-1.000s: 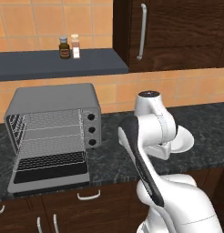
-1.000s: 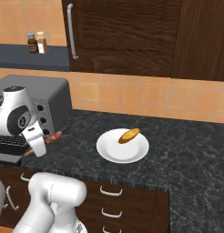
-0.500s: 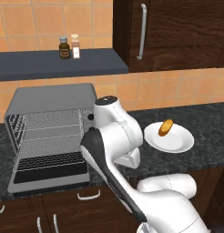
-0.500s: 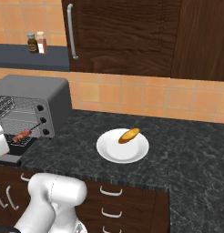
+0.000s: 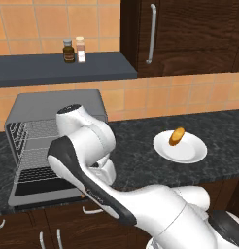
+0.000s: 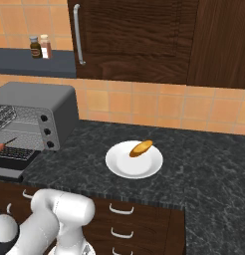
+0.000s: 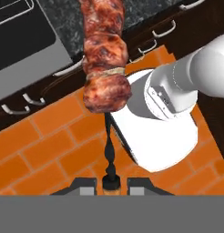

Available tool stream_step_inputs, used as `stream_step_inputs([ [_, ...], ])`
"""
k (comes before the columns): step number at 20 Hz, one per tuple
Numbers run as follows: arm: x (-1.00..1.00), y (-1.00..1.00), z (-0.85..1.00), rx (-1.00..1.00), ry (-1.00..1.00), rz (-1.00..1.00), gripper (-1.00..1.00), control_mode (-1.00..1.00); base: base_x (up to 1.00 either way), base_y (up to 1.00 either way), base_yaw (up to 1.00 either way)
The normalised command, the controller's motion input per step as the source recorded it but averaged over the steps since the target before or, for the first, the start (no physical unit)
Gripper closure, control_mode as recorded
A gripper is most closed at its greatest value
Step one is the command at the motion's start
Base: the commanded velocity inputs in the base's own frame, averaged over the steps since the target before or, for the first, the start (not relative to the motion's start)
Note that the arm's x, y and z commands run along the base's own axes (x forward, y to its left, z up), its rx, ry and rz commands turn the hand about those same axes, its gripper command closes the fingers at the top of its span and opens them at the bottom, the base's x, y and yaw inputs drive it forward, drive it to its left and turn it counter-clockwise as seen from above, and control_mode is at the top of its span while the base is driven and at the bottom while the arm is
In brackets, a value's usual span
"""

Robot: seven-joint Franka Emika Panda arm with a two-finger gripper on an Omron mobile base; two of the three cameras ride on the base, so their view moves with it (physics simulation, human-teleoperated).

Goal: Pick up the kebab skewer and baguette bread, and place them inside the toaster oven. Close the toaster oven door and start by setting the timer.

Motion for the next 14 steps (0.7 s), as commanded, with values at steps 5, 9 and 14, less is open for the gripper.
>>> stream_step_inputs([
  [5,0.23,0.17,-0.02,-0.06,0.1,0.36,1.0,-1.0,0.0,0.0,0.0],
  [9,0.17,0.0,-0.17,-0.08,0.0,0.54,1.0,-1.0,0.0,0.0,0.0],
  [14,0.32,-0.17,-0.1,0.01,0.0,0.62,1.0,-1.0,0.0,0.0,0.0],
])
